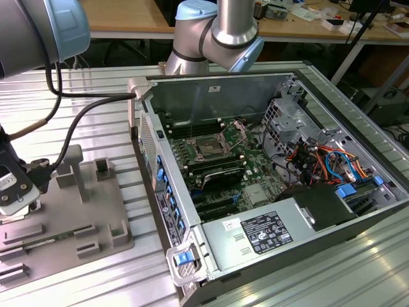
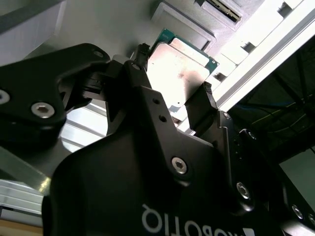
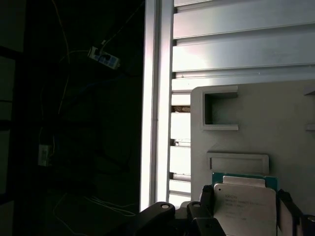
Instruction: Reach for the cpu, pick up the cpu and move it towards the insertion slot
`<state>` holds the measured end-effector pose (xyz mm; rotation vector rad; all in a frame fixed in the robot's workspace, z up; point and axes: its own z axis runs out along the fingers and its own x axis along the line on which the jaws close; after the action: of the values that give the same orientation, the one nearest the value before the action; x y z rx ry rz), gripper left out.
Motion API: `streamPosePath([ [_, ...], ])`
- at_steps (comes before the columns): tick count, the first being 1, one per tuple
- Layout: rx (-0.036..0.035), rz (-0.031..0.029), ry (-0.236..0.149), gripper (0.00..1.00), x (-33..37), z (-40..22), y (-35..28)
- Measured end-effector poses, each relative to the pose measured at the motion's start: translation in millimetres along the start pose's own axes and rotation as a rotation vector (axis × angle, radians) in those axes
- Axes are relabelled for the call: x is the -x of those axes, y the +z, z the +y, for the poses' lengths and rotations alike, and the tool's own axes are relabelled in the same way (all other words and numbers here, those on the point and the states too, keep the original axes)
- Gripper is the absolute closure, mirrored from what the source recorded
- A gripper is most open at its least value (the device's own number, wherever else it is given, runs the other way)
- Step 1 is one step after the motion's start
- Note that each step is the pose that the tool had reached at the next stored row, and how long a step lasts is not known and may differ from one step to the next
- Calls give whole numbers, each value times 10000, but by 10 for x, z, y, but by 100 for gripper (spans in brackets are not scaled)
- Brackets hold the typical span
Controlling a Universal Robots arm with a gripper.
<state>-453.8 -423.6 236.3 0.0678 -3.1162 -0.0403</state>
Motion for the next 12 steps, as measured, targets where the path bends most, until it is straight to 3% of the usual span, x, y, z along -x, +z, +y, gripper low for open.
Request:
streamPosePath([
  [12,1,-2,-1,45,-2,2,-84],
])
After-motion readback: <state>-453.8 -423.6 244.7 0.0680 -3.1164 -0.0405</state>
